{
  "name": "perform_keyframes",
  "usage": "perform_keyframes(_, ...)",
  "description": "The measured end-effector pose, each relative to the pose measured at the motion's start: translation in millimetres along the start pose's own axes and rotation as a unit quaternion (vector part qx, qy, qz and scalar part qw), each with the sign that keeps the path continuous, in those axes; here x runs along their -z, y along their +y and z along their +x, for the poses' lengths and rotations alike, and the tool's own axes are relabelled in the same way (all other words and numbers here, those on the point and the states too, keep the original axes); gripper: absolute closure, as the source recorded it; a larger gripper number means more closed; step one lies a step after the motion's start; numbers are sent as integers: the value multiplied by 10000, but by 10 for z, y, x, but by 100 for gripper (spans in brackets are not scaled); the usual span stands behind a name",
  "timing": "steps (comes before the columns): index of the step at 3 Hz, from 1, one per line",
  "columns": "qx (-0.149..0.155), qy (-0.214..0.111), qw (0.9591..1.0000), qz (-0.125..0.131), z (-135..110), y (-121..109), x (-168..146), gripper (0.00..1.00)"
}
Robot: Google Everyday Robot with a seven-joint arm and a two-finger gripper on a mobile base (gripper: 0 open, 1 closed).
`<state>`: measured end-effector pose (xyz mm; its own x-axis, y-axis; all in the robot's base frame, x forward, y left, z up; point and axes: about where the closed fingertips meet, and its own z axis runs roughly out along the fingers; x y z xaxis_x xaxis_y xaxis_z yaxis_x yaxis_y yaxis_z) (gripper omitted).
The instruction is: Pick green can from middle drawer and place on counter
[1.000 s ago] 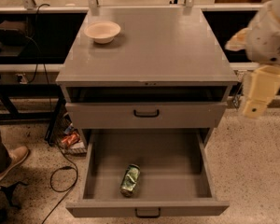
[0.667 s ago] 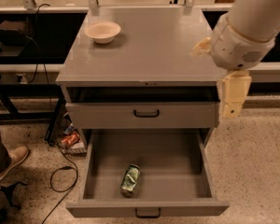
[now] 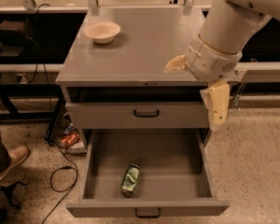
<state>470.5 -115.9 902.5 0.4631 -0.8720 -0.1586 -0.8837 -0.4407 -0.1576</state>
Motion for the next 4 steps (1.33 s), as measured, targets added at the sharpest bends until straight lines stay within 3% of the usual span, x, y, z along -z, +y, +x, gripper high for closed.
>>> perform_keyframes(1, 1, 0, 10000, 0, 0, 0, -1, 0)
perform_keyframes(2, 336, -75, 9994, 7, -38, -77, -309, 0)
perform_keyframes(3, 835, -421, 9956, -54, -123, -133, -869, 0)
perform_keyframes(4, 1412, -892, 9859, -83, -215, -163, -1490, 0)
